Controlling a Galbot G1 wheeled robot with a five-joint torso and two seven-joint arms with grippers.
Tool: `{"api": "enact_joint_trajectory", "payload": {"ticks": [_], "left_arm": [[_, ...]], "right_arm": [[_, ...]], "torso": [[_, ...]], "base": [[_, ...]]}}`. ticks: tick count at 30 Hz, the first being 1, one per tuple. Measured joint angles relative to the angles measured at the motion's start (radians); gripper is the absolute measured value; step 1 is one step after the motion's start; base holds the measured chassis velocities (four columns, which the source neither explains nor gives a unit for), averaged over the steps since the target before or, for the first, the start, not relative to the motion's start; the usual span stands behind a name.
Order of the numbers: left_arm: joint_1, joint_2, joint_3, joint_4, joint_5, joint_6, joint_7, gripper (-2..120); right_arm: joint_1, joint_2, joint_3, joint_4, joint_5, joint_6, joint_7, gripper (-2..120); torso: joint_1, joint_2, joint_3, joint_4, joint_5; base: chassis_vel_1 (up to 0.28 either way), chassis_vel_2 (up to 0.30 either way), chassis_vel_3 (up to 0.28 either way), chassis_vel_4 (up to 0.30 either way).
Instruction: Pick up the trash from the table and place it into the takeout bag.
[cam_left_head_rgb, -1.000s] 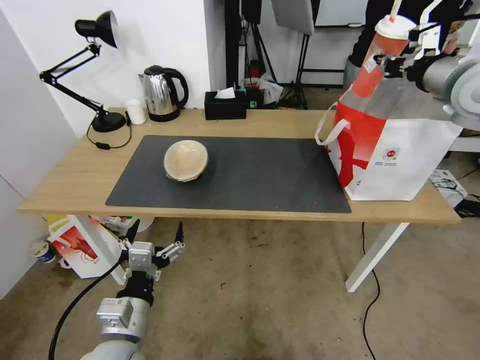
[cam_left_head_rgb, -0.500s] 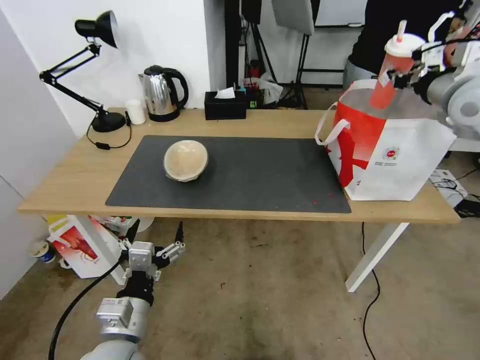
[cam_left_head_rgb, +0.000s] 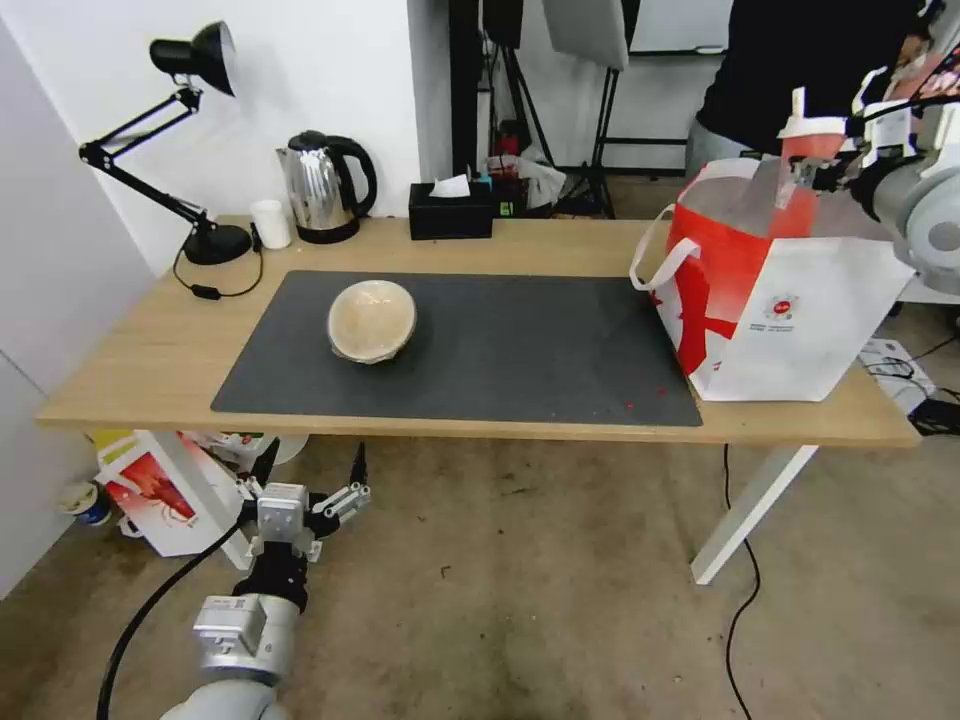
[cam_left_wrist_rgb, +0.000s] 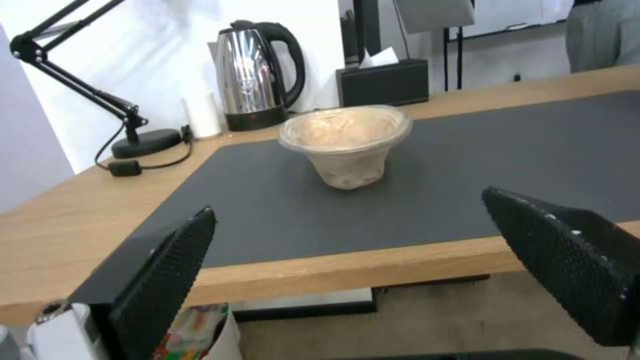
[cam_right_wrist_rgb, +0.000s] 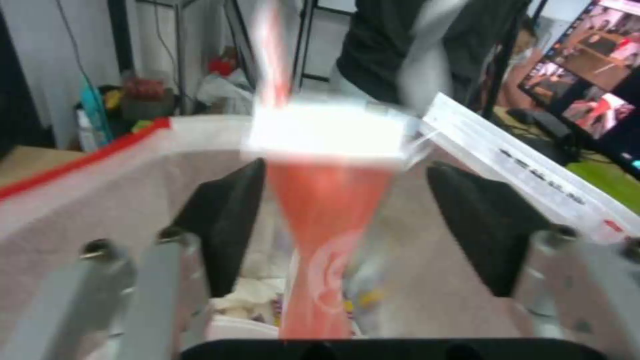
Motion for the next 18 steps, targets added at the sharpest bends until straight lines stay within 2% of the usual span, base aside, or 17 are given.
{"api": "enact_joint_trajectory", "payload": {"ticks": [3,4,7,10,18], "left_arm": [[0.000,0.000,0.000,0.000,0.000,0.000,0.000,100],[0.000,0.000,0.000,0.000,0.000,0.000,0.000,100],[0.000,0.000,0.000,0.000,0.000,0.000,0.000,100],[0.000,0.000,0.000,0.000,0.000,0.000,0.000,100],[0.000,0.000,0.000,0.000,0.000,0.000,0.000,100]], "right_arm": [[-0.010,-0.013,-0.002,0.014,-0.007,0.000,0.006,82],[-0.010,-0.013,-0.002,0.014,-0.007,0.000,0.006,82],[-0.011,-0.017,-0.002,0.018,-0.008,0.000,0.011,94],[-0.010,-0.020,-0.002,0.019,-0.009,0.000,0.011,100],[-0.012,-0.028,0.005,0.039,-0.009,0.005,0.011,100]], "torso": [[0.000,0.000,0.000,-0.0002,0.0000],[0.000,0.000,0.000,-0.0002,0.0000],[0.000,0.000,0.000,0.0000,0.0000],[0.000,0.000,0.000,-0.0001,0.0001],[0.000,0.000,0.000,0.0000,0.0000]], "base": [[0.000,0.000,0.000,0.000],[0.000,0.000,0.000,0.000],[0.000,0.000,0.000,0.000],[0.000,0.000,0.000,0.000],[0.000,0.000,0.000,0.000]]}}
